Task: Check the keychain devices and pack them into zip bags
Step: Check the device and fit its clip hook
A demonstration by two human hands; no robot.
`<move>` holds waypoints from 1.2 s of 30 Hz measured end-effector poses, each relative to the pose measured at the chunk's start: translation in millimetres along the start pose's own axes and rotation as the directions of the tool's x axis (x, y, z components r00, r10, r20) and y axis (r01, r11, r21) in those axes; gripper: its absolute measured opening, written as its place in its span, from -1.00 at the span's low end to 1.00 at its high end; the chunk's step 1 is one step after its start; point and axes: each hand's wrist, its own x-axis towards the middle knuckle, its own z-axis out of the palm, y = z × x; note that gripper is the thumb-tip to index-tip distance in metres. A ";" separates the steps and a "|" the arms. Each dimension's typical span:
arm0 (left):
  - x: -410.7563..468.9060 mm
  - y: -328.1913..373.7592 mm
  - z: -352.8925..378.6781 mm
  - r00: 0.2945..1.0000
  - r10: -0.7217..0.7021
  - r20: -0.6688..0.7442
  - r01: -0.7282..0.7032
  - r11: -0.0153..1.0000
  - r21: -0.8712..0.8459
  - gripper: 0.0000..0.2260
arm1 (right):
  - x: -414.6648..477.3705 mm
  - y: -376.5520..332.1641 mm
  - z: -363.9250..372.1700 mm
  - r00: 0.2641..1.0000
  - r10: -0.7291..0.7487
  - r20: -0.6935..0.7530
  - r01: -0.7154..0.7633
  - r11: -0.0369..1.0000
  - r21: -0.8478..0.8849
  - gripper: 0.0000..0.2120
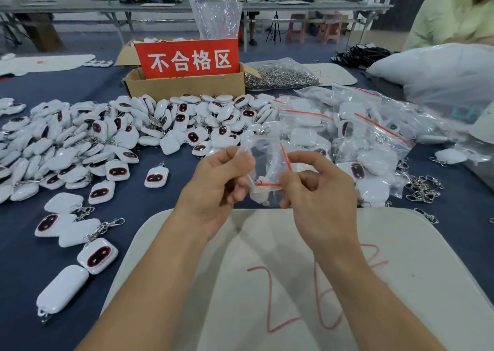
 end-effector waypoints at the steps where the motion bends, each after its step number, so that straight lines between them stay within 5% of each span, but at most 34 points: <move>1: 0.3 0.8 0.0 0.999 0.023 -0.030 -0.025 0.999 -0.036 -0.80 | -1.3 -0.5 0.7 1.000 -0.025 0.001 0.025 1.000 -0.012 -0.90; 4: 1.4 2.9 -0.5 0.923 0.264 -0.279 -0.199 0.950 0.242 -0.79 | -9.0 -0.1 4.7 0.993 -0.109 0.048 0.112 0.992 -0.065 -0.85; 6: -3.7 3.8 0.8 0.751 0.550 -0.365 -0.274 0.762 0.586 -0.80 | -11.8 1.2 8.3 0.983 -0.146 0.116 0.160 0.979 -0.128 -0.86; 8: -18.0 2.4 12.8 0.566 0.814 -0.132 -0.323 0.366 0.873 -0.87 | -10.1 3.3 9.9 0.979 -0.133 0.156 0.164 0.965 -0.203 -0.82; 10: -31.8 -9.0 32.4 0.452 0.871 0.191 -0.413 0.014 0.911 -0.91 | -9.3 3.5 9.7 0.980 -0.093 0.178 0.138 0.956 -0.258 -0.77; 13: -36.8 -27.0 52.5 0.420 0.816 0.396 -0.487 -0.165 0.857 -0.88 | -7.8 6.3 5.5 0.986 0.013 0.167 0.024 0.976 -0.218 -0.76; 15: -34.5 -29.1 54.6 0.495 0.774 0.396 -0.434 -0.175 0.884 -0.87 | -0.1 11.5 -0.9 0.986 0.115 0.123 -0.074 0.953 -0.295 -0.65; 18: -28.9 -25.0 48.7 0.790 0.553 0.264 -0.128 -0.274 0.953 -0.87 | 8.8 15.4 -2.9 0.991 0.134 0.028 -0.102 0.856 -0.507 -0.74; 20: -22.1 -30.9 42.0 0.901 0.421 0.101 -0.003 -0.226 0.974 -0.87 | 6.3 14.1 0.3 0.989 0.132 -0.069 -0.148 0.815 -0.560 -0.75; 23: -19.7 -37.3 38.1 0.899 0.436 0.045 -0.118 0.141 0.983 -0.84 | 5.1 10.5 -1.2 0.973 0.092 -0.212 -0.210 0.733 -0.647 -0.73; 26: -23.8 -28.2 41.1 0.901 0.423 0.094 -0.329 0.525 0.785 -0.63 | 11.9 7.4 -12.9 0.949 0.110 -0.296 -0.277 0.741 -0.612 -0.79; 28: -16.7 -17.4 26.5 0.904 0.427 0.021 -0.303 0.605 0.737 -0.58 | 13.6 7.5 -20.3 0.946 0.128 -0.298 -0.285 0.768 -0.574 -0.95; 30: -1.7 -8.0 -0.3 0.857 0.494 -0.149 -0.142 0.502 0.853 -0.62 | 12.0 5.6 -24.2 0.947 0.146 -0.285 -0.280 0.810 -0.515 -0.86; 33: 10.9 0.9 -45.6 0.748 0.549 -0.372 0.289 0.236 0.928 -0.61 | 11.9 4.0 -25.7 0.939 0.165 -0.301 -0.281 0.873 -0.399 -0.83; 36: 16.8 0.3 -70.9 0.761 0.446 -0.471 0.491 0.079 0.868 -0.56 | 8.4 -0.3 -25.1 0.920 -0.035 -0.391 -0.148 0.891 -0.428 -0.74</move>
